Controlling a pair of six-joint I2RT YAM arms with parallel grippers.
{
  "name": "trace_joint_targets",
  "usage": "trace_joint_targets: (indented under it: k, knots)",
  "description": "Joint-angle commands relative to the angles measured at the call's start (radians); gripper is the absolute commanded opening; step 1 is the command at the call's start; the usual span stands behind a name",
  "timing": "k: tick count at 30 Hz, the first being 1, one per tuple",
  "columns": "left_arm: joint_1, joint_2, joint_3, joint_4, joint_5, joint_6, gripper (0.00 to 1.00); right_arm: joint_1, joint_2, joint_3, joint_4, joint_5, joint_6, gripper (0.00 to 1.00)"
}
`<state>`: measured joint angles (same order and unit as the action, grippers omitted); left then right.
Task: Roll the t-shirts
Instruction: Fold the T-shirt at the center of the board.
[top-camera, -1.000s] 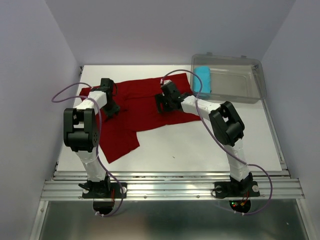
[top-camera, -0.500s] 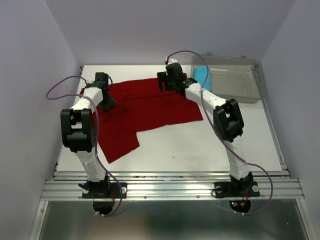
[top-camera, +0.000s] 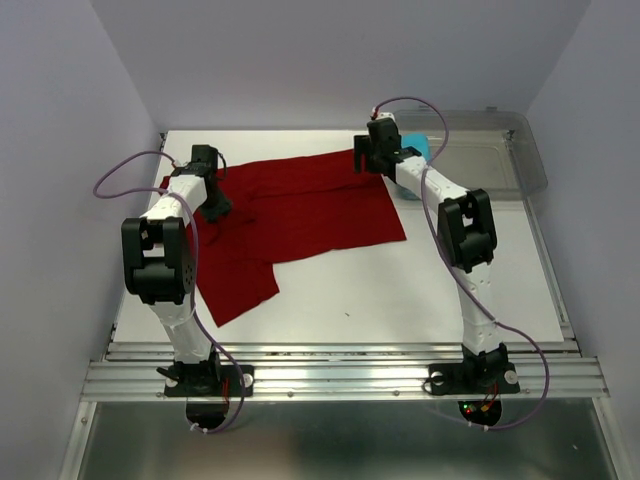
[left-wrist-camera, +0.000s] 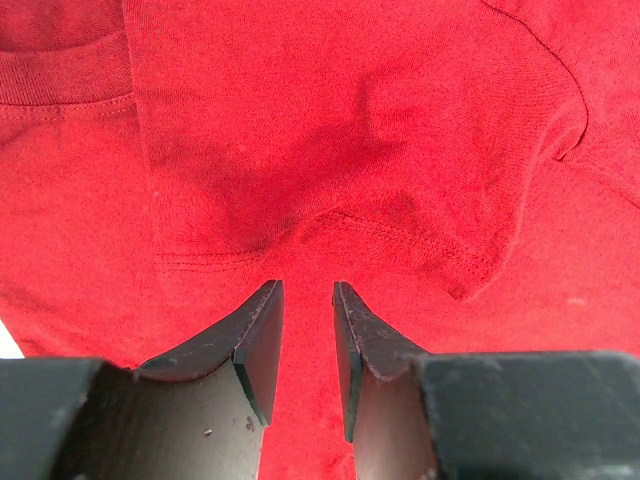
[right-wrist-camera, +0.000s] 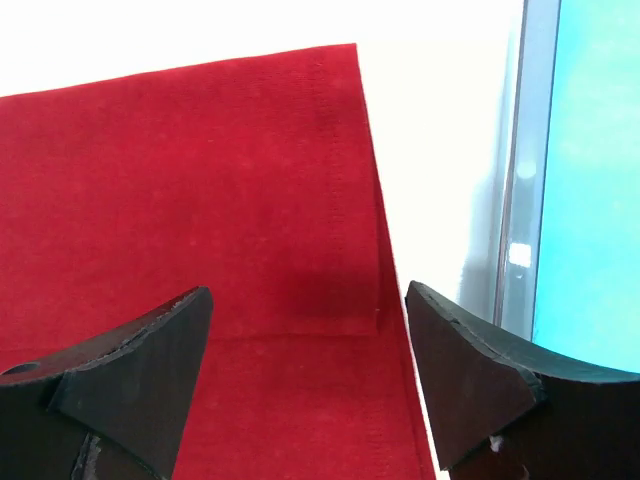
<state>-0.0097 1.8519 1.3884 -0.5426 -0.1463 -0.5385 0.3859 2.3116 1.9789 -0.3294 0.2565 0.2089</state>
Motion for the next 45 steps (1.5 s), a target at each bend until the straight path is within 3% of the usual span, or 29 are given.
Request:
trace_joint_targets:
  k: [1, 14, 21, 26, 36, 45]
  knots:
    - [0.002, -0.020, 0.014, -0.014, -0.010, 0.011, 0.38, 0.004, -0.043, -0.011, 0.004, 0.024, -0.013, 0.84]
    - [0.065, 0.004, 0.029, -0.020, -0.024, 0.020, 0.38, 0.060, -0.095, -0.089, 0.055, -0.209, 0.017, 0.84]
    - [0.068, 0.073, 0.020, 0.007, -0.001, 0.025, 0.38, 0.111, -0.061, -0.130, 0.063, -0.209, 0.049, 0.84]
    - [0.068, 0.130, 0.044, 0.020, 0.024, 0.034, 0.38, 0.111, -0.018, -0.144, 0.059, -0.122, 0.069, 0.84]
    - [0.068, 0.277, 0.225, -0.026, 0.059, 0.080, 0.37, 0.090, 0.120, -0.037, -0.006, -0.010, 0.057, 0.84]
    - [0.068, 0.198, 0.238, -0.056, 0.096, 0.158, 0.37, 0.071, 0.181, 0.121, -0.071, -0.029, 0.038, 0.84]
